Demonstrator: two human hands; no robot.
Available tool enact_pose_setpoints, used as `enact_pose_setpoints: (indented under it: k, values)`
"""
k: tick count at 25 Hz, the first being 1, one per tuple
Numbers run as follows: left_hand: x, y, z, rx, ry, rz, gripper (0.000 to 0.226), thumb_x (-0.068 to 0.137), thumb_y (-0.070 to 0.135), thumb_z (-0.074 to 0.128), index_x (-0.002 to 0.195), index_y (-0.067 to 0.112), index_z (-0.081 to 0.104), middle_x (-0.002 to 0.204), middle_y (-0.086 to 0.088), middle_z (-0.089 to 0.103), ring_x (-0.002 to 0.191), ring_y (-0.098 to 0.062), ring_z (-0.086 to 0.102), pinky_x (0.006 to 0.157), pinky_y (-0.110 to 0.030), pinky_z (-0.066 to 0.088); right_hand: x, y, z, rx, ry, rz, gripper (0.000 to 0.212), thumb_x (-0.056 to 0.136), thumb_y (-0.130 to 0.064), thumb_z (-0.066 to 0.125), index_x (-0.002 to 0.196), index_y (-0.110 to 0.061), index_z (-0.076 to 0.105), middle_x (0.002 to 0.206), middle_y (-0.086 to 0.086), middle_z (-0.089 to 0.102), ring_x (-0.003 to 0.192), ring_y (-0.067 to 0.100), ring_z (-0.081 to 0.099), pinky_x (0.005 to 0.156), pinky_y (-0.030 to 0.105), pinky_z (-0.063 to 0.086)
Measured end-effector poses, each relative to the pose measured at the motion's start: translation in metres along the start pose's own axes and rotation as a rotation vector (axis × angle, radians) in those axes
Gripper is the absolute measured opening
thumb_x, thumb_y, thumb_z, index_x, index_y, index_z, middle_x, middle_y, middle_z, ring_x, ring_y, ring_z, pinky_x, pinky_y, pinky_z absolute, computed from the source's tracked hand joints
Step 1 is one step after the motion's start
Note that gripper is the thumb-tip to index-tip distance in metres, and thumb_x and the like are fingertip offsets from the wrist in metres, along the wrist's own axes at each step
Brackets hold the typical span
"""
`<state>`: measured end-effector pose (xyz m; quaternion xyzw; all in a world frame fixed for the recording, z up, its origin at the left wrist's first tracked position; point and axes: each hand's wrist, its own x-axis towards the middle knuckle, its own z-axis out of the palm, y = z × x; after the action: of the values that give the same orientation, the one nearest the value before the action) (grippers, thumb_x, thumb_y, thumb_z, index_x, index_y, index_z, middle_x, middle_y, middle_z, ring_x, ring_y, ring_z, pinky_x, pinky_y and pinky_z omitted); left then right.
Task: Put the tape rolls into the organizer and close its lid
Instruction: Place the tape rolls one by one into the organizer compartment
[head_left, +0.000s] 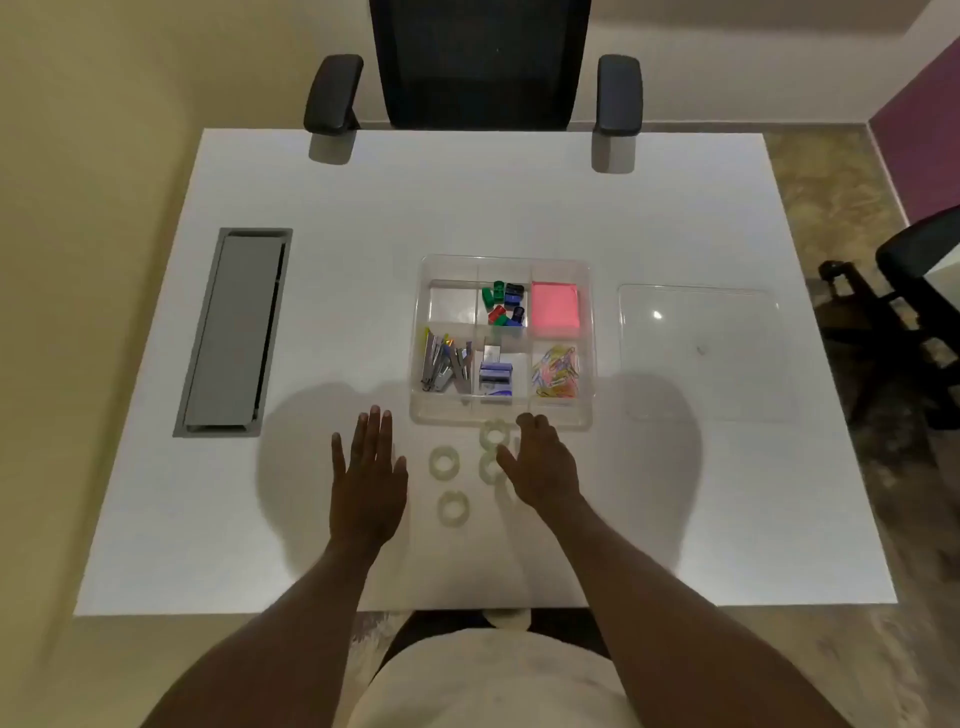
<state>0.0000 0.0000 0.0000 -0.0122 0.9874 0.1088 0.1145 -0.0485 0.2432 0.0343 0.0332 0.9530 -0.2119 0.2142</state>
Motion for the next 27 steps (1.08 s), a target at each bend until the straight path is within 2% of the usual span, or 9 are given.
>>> enact_pose_setpoints:
  k: [2,5,11,15,19,22,25,27]
  values:
    - [0.007,-0.010,0.006,-0.028,-0.031,-0.022,0.072,0.105,0.041,0.012,0.170,0.011,0.014,0.179,-0.009,0.010,0.167,-0.027,0.009,0.136,-0.059,0.008,0.007,-0.009,0.012,0.062,0.013,0.093,0.055,0.094,-0.044,0.059,0.137,-0.013,0.044,0.126,0.010,0.053,0.117,0.029,0.056,0.093,0.043,0.053]
    - [0.024,-0.022,0.022,-0.051,-0.070,-0.025,0.069,0.107,0.039,0.014,0.171,0.013,0.008,0.180,-0.008,0.002,0.168,-0.024,0.000,0.137,-0.055,0.004,0.014,-0.020,0.031,0.032,0.052,0.155,0.059,0.093,-0.046,0.061,0.139,-0.014,0.042,0.127,0.010,0.051,0.117,0.028,0.055,0.092,0.040,0.052]
    - [0.045,-0.044,0.049,-0.118,-0.084,-0.005,0.066,0.108,0.037,0.015,0.171,0.019,0.007,0.180,-0.004,0.001,0.168,-0.022,-0.002,0.137,-0.055,0.006,0.024,-0.027,0.052,-0.024,0.158,0.232,0.048,0.086,-0.040,0.070,0.124,-0.015,0.053,0.118,0.007,0.056,0.105,0.027,0.059,0.087,0.036,0.052]
    - [0.044,-0.044,0.063,-0.103,-0.034,-0.015,0.064,0.110,0.038,0.015,0.172,0.021,0.004,0.181,-0.002,-0.002,0.168,-0.021,-0.003,0.137,-0.056,0.006,0.017,-0.032,0.057,-0.072,0.292,0.100,0.051,0.083,-0.046,0.069,0.123,-0.015,0.058,0.113,0.005,0.061,0.096,0.023,0.061,0.083,0.032,0.052]
    - [0.043,-0.046,0.072,-0.063,0.014,-0.026,0.065,0.110,0.040,0.017,0.172,0.024,0.001,0.181,-0.002,0.003,0.169,-0.022,0.002,0.136,-0.056,0.011,0.027,-0.056,0.045,0.014,0.415,-0.097,0.055,0.085,-0.052,0.066,0.127,-0.017,0.059,0.121,0.003,0.064,0.108,0.019,0.060,0.093,0.030,0.052]
    - [0.045,-0.047,0.076,-0.073,0.022,-0.033,0.066,0.110,0.043,0.017,0.171,0.026,0.000,0.181,-0.001,0.003,0.169,-0.022,0.002,0.136,-0.057,0.012,0.083,-0.090,0.007,0.103,0.502,-0.152,0.052,0.086,-0.045,0.069,0.129,-0.019,0.055,0.124,0.003,0.061,0.113,0.017,0.055,0.097,0.028,0.048]
    - [0.044,-0.047,0.080,-0.064,0.027,-0.036,0.067,0.109,0.040,0.022,0.172,0.023,0.005,0.181,-0.001,0.002,0.169,-0.021,0.002,0.136,-0.056,0.012,0.152,-0.118,-0.031,0.018,0.492,-0.129,0.048,0.088,-0.039,0.069,0.128,-0.016,0.058,0.124,0.006,0.060,0.116,0.022,0.055,0.100,0.032,0.043]
    - [0.044,-0.047,0.080,-0.073,0.032,-0.035,0.067,0.109,0.039,0.023,0.172,0.022,0.008,0.181,-0.001,0.004,0.169,-0.020,0.005,0.135,-0.056,0.013,0.192,-0.125,-0.042,-0.124,0.400,-0.111,0.045,0.089,-0.038,0.069,0.126,-0.013,0.060,0.122,0.007,0.061,0.116,0.026,0.055,0.100,0.036,0.041]
